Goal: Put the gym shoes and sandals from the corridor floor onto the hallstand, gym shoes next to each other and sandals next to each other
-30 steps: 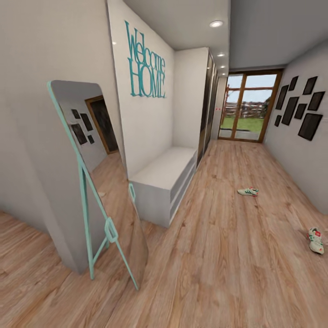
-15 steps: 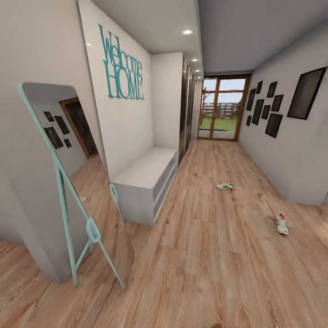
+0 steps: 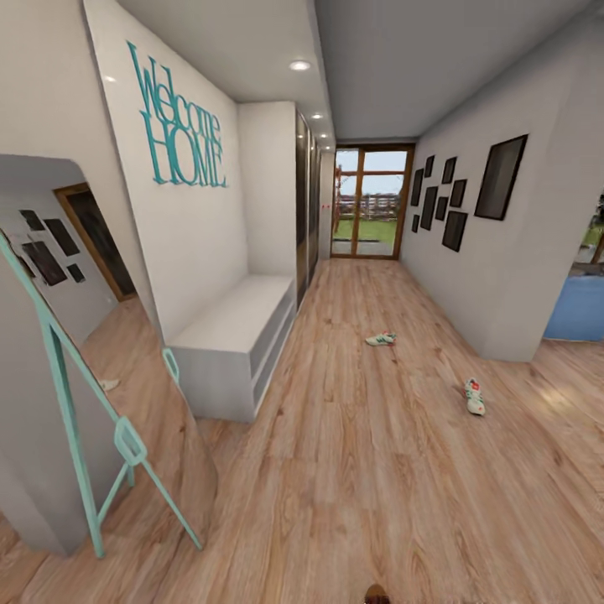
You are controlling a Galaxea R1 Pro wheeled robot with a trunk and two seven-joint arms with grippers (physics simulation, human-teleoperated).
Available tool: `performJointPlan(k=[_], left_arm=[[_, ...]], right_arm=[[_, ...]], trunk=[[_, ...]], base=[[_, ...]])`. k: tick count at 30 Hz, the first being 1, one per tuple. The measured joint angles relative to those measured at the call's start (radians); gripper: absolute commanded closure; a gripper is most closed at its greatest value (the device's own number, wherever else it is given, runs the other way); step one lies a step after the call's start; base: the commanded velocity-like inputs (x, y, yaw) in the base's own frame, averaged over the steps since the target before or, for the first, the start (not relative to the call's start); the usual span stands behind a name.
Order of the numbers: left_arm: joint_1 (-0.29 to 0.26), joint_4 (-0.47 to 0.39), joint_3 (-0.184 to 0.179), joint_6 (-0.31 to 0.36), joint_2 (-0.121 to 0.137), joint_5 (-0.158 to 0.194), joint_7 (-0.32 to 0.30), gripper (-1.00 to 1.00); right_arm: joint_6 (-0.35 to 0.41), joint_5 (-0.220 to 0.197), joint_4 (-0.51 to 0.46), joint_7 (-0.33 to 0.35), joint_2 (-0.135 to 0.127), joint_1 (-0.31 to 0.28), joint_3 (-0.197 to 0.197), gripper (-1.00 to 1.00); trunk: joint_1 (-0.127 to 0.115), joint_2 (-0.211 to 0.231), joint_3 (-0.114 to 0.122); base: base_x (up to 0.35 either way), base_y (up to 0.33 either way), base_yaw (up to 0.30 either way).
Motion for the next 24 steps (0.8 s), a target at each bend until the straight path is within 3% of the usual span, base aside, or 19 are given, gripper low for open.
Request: performJointPlan(k=[6, 24], left_arm=[[0.0, 0.0, 0.0, 0.0, 0.0, 0.0, 0.0, -1.0], [0.0, -0.001, 0.006, 0.0, 0.001, 0.006, 0.001, -1.0]], right_arm=[[0.0, 0.0, -0.001, 0.0, 0.0, 0.0, 0.0, -1.0], [0.0, 0.0, -0.002, 0.0, 0.0, 0.0, 0.0, -1.0]], trunk=[[0.0, 0.0, 0.004], [0.0, 0.0, 0.012]], base=[[0.0, 0.0, -0.225], [0.0, 0.0, -0.115]])
